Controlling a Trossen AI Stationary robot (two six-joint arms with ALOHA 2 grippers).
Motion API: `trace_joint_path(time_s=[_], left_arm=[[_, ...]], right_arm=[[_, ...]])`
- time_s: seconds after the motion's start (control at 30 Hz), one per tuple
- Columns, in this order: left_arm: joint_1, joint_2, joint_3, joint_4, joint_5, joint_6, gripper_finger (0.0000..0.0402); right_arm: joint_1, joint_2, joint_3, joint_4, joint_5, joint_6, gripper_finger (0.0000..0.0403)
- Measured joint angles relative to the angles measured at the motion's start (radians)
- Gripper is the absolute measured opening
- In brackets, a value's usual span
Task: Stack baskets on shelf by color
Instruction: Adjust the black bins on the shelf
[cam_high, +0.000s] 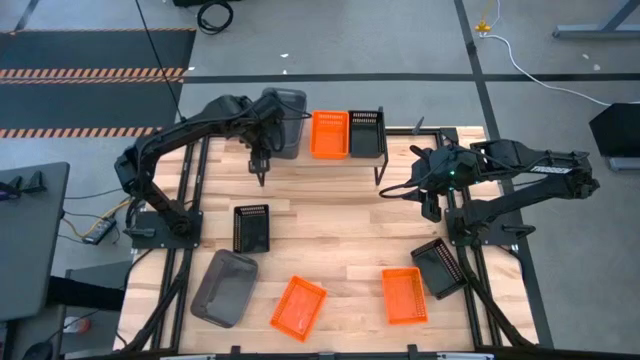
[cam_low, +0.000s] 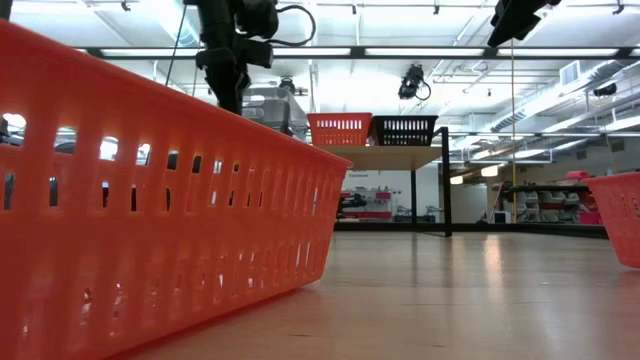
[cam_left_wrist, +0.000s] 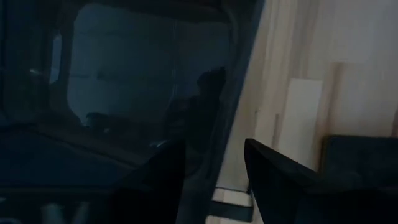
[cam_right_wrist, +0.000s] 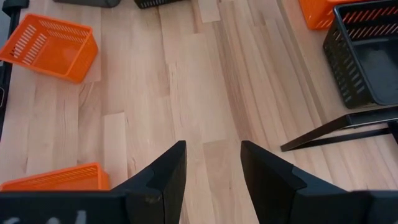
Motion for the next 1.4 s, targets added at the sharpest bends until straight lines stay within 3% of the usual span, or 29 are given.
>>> trace_joint_path(time_s=[0.63,1.1,1.4], left_arm=[[-0.029,0.0,0.0,0.004,0.001,-0.173,0.0165],[-0.029,0.0,0.0,-0.003,0.03,-0.156,0.0011],[-0.029,0.0,0.0,-0.013,0.02,-0.168,0.0052]], right_arm=[[0.0,0.0,0.0,0.016,0.0,-0.002,0.0159],[0.0,0.0,0.0,0.016,0.0,-0.002,0.0159],[0.0,0.001,0.0,0.016,0.0,-0.002,0.0159]])
